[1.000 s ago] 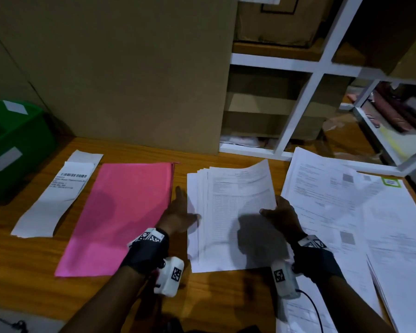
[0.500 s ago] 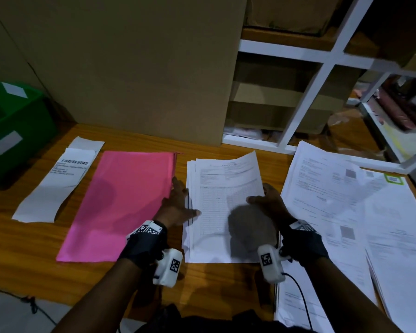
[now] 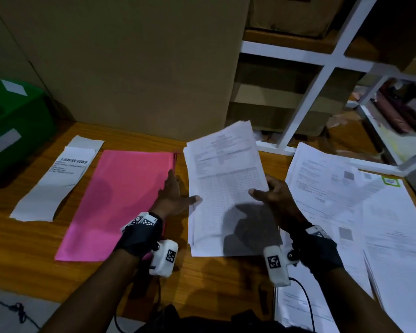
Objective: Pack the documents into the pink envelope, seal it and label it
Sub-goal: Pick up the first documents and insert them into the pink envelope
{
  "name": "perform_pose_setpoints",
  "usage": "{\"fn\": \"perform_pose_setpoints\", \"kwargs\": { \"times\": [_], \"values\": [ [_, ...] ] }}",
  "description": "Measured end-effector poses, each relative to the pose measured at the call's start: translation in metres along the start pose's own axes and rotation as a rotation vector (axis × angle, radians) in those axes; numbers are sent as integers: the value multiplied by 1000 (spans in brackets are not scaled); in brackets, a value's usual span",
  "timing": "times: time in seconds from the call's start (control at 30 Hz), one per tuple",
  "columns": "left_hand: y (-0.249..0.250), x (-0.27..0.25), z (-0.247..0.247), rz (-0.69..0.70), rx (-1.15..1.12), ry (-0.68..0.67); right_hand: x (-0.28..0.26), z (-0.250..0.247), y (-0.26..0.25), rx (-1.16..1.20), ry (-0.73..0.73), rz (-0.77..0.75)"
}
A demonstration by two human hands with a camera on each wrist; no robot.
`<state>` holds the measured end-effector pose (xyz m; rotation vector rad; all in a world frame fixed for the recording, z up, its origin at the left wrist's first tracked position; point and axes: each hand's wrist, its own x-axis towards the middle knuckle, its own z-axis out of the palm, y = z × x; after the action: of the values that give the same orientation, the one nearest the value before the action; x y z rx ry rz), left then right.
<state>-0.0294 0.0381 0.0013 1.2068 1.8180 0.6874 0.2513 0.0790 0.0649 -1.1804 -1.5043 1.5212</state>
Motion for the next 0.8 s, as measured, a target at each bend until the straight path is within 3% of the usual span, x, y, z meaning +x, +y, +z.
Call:
{"fn": "perform_pose_setpoints", "kwargs": {
  "times": [0.07,0.17,0.4,0.63,0.8],
  "values": [
    [15,1,-10,35,-180,10,-5,-3,-11,1,31,-36],
    [43,-5,-24,204,-416,12,-8,-6,-21,15,91,-87],
    [108,-26,-38,476,-624,206,-2,-5,-42,-16,182,-235],
    [107,-28,-19,452,-530,153,4,-5,-31,-20,222,-236],
    [117,-34,-13,486,-584,190,4,-5,-34,24,256,-280]
  ]
}}
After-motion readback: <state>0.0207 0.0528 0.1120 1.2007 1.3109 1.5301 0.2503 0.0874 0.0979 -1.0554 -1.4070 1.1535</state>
